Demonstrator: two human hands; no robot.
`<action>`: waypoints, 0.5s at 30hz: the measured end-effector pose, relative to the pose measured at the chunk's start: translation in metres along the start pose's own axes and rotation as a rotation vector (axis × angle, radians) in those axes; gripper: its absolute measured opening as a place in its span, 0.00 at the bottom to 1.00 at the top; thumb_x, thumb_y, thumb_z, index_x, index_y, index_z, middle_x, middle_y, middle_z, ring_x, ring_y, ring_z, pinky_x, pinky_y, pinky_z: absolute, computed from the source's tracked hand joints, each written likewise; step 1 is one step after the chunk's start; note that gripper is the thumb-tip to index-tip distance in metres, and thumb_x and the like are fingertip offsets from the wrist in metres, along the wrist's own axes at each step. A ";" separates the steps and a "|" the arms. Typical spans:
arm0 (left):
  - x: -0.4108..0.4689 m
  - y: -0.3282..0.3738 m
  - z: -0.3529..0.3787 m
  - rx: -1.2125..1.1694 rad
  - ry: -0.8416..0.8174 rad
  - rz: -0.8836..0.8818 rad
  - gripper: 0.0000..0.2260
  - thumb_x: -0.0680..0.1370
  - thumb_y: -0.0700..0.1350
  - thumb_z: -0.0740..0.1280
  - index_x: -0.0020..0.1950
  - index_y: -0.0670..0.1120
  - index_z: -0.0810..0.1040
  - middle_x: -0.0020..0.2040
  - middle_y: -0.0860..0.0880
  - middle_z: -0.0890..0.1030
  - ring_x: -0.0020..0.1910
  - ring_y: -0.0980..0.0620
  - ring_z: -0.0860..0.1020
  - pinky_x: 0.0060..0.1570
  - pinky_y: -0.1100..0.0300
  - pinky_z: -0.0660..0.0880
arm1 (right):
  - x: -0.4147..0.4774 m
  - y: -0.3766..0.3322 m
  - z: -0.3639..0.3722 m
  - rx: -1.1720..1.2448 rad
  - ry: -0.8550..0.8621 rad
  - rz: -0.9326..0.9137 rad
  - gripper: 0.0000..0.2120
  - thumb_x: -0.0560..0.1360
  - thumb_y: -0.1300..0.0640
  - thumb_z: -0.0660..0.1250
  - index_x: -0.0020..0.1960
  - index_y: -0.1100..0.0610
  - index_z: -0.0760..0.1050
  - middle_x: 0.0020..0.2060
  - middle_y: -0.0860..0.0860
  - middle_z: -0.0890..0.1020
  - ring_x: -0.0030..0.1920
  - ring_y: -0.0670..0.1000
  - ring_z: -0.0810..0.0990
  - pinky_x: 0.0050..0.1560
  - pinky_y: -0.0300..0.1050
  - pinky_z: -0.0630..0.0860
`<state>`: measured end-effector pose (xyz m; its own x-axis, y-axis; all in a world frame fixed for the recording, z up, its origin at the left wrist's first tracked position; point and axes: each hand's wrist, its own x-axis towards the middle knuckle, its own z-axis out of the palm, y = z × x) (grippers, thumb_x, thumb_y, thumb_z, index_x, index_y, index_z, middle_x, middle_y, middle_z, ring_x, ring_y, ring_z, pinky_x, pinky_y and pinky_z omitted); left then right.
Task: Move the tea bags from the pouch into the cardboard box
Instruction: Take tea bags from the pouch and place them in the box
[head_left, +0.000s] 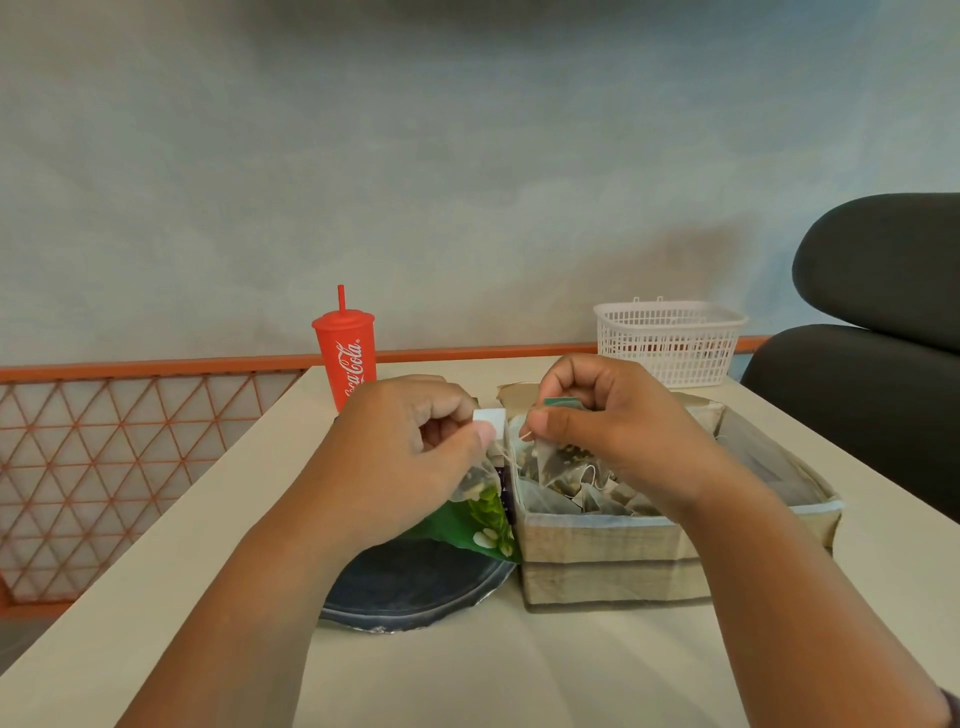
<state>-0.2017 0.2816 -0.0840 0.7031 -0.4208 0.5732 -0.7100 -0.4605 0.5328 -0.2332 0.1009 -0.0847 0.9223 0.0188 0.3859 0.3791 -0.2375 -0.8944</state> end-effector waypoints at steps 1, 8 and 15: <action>0.000 0.000 -0.001 -0.020 0.010 -0.013 0.11 0.73 0.46 0.67 0.31 0.47 0.77 0.31 0.49 0.76 0.36 0.53 0.74 0.34 0.67 0.70 | 0.000 0.000 -0.002 0.003 0.011 0.007 0.06 0.71 0.69 0.68 0.37 0.61 0.74 0.31 0.54 0.82 0.31 0.51 0.79 0.31 0.39 0.77; 0.002 -0.001 -0.001 -0.004 0.074 -0.047 0.09 0.74 0.45 0.68 0.33 0.47 0.79 0.29 0.53 0.76 0.32 0.60 0.73 0.32 0.73 0.68 | -0.001 0.004 -0.026 -0.173 0.162 0.058 0.03 0.71 0.62 0.71 0.38 0.57 0.78 0.34 0.50 0.82 0.33 0.49 0.81 0.43 0.49 0.80; 0.001 0.004 0.002 0.039 0.074 -0.037 0.04 0.73 0.44 0.69 0.38 0.50 0.80 0.34 0.56 0.79 0.35 0.58 0.76 0.33 0.71 0.68 | -0.010 0.021 -0.079 -0.522 0.453 0.175 0.06 0.73 0.59 0.68 0.37 0.53 0.79 0.40 0.40 0.77 0.39 0.41 0.74 0.47 0.41 0.73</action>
<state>-0.2039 0.2775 -0.0821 0.7229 -0.3449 0.5987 -0.6805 -0.5052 0.5307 -0.2404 0.0187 -0.0892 0.8019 -0.4404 0.4037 0.0387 -0.6361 -0.7707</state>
